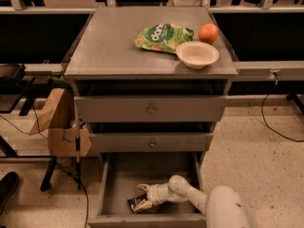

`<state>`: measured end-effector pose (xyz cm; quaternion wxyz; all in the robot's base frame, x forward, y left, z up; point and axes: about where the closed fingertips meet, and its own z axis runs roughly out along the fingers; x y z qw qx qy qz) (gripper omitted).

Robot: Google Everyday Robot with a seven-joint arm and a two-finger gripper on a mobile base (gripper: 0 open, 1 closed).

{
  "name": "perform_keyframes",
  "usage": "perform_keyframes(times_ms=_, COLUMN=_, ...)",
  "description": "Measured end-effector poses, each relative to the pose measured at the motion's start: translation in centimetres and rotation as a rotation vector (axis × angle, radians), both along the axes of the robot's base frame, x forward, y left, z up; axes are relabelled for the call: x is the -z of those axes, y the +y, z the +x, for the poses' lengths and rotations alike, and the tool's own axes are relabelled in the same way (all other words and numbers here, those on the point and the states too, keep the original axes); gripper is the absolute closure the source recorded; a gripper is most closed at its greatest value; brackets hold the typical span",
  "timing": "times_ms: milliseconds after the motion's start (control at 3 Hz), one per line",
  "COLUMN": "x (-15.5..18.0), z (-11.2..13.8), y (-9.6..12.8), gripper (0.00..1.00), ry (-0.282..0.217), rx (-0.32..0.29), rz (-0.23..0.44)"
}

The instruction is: Pick rxbar chocolate from bottom drawer and place on counter

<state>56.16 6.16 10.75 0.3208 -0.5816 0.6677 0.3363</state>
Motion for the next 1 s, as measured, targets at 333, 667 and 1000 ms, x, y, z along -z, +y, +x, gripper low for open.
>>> perform_keyframes(times_ms=333, x=-0.2, z=0.0, y=-0.1, gripper=0.43, ry=0.000, rx=0.001, rz=-0.005)
perform_keyframes(times_ms=667, x=0.3, z=0.1, y=-1.5, gripper=0.64, ry=-0.001, rx=0.011, rz=-0.051)
perform_keyframes(times_ms=1000, x=-0.2, z=0.3, y=-1.4, gripper=0.60, ry=-0.001, rx=0.011, rz=-0.051)
